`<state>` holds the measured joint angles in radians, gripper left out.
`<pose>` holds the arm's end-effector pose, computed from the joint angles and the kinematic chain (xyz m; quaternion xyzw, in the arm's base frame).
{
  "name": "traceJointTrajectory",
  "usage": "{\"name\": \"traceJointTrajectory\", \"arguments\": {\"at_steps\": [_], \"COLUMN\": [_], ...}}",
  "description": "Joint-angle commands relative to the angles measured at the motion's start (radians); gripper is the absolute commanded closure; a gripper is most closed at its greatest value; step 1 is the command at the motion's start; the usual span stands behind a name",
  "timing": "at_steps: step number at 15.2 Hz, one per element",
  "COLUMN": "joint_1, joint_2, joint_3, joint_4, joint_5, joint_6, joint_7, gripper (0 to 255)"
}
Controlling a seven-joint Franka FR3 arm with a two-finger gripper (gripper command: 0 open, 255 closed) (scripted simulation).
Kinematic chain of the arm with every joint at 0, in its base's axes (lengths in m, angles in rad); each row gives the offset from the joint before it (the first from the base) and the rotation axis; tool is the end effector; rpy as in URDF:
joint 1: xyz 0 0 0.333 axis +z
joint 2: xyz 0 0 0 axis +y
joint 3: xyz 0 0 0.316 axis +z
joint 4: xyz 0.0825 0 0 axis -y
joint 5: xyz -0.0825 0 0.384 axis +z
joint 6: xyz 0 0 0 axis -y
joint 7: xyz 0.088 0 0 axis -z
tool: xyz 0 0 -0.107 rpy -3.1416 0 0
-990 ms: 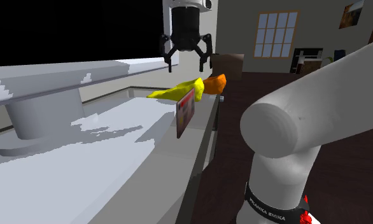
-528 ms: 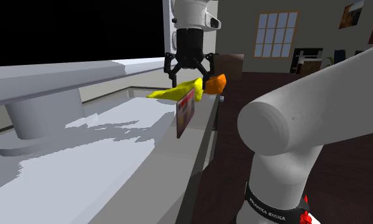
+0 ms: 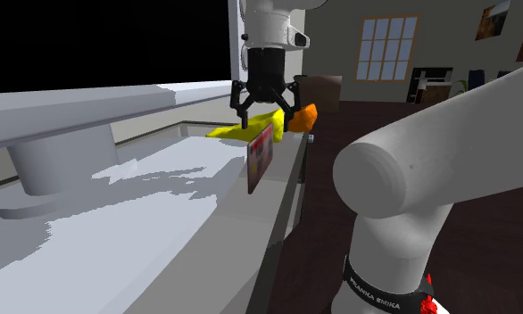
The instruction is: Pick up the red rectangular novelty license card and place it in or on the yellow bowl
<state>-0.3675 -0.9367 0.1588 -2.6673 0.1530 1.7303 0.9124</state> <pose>0.2749 -0.0406 0.4963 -0.8223 0.5689 0.0059 0.0103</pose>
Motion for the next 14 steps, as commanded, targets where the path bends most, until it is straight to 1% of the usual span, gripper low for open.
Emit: {"name": "traceJointTrajectory", "arguments": {"at_steps": [1, 2, 11, 14], "joint_1": [0.000, 0.000, 0.000, -0.002], "joint_2": [0.000, 0.000, 0.000, 0.003], "joint_3": [0.000, 0.000, 0.000, -0.005], "joint_4": [0.000, 0.000, 0.000, 0.042], "joint_5": [0.000, 0.000, 0.000, -0.005], "joint_6": [0.000, 0.000, 0.000, -0.038], "joint_7": [0.000, 0.000, 0.000, 0.002], "gripper": [0, 255, 255, 255]}}
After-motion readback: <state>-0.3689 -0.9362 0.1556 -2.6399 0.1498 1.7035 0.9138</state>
